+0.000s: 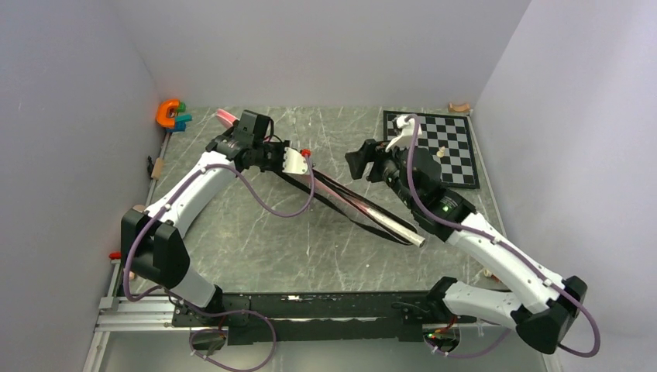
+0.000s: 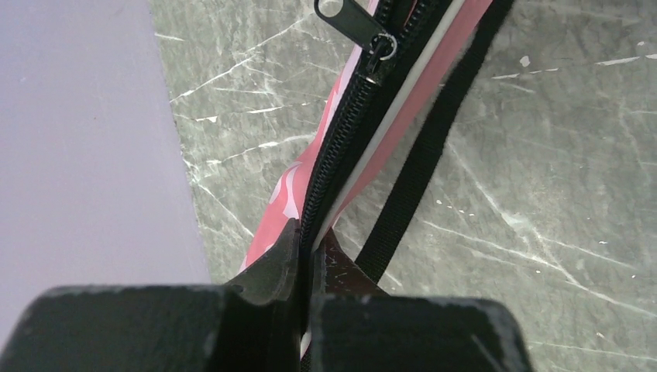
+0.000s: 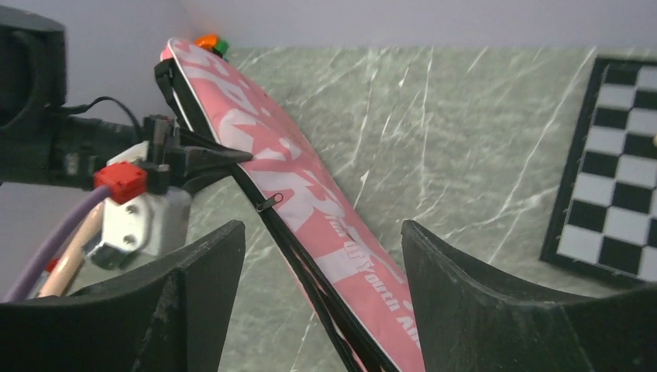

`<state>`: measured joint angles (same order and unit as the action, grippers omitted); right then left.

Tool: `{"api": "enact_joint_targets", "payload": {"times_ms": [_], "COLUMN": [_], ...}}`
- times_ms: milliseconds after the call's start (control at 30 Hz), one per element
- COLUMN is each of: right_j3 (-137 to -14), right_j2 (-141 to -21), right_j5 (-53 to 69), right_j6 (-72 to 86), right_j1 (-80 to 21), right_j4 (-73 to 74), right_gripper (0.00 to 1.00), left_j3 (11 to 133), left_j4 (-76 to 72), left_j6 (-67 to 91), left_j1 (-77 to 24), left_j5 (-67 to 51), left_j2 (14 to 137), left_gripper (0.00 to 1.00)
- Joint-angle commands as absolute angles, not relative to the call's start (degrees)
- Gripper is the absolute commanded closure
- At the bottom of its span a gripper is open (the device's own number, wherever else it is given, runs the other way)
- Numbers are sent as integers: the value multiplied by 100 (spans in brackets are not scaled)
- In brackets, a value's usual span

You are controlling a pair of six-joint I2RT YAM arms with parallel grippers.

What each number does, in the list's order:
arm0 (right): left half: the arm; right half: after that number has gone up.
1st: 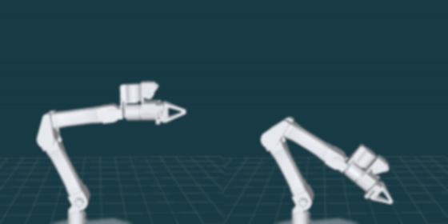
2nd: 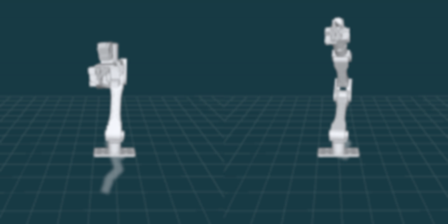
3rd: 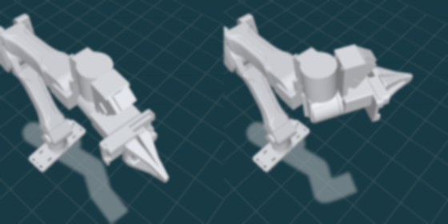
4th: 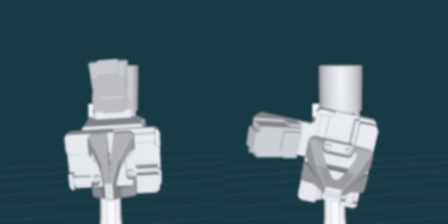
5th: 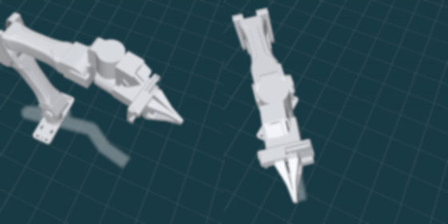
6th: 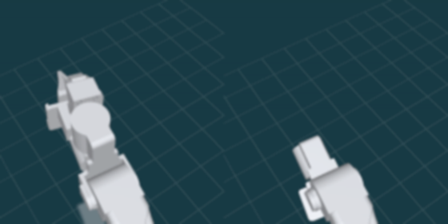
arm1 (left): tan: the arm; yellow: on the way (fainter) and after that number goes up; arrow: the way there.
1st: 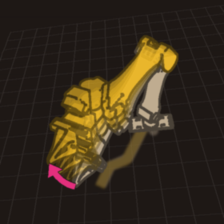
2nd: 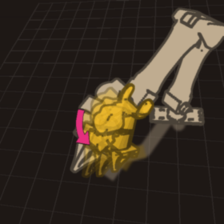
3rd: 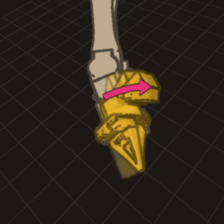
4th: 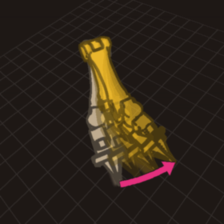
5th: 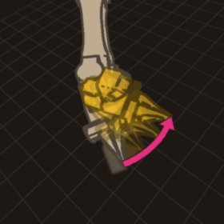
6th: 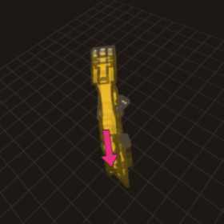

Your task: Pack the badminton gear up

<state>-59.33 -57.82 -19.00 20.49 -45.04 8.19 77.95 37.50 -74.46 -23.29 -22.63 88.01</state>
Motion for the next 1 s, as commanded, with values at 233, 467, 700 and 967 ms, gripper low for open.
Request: {"api": "enact_joint_targets", "payload": {"times_ms": [233,467,700,967], "right_j3": [-6114,-5943,-5912,-5851], "right_j2": [-6934,-7540,-7928,-8219], "right_j5": [460,1044,1112,1043], "right_j6": [3328,3837,4016,4079], "right_j1": [-3777,-3767,-3770,-3771], "right_j4": [381,-395,-769,-974], "right_gripper": [31,32,34,42], "left_j3": [7741,7626,7626,7627], "left_j4": [3476,3468,3483,3490], "left_j6": [-6729,-6597,-6512,-6416], "left_j1": [-2416,-2475,-2580,-2605], "left_j5": [-2799,-2751,-2672,-2690], "left_j2": [8359,8331,8345,8306], "left_gripper": [100,100,100,100]}}
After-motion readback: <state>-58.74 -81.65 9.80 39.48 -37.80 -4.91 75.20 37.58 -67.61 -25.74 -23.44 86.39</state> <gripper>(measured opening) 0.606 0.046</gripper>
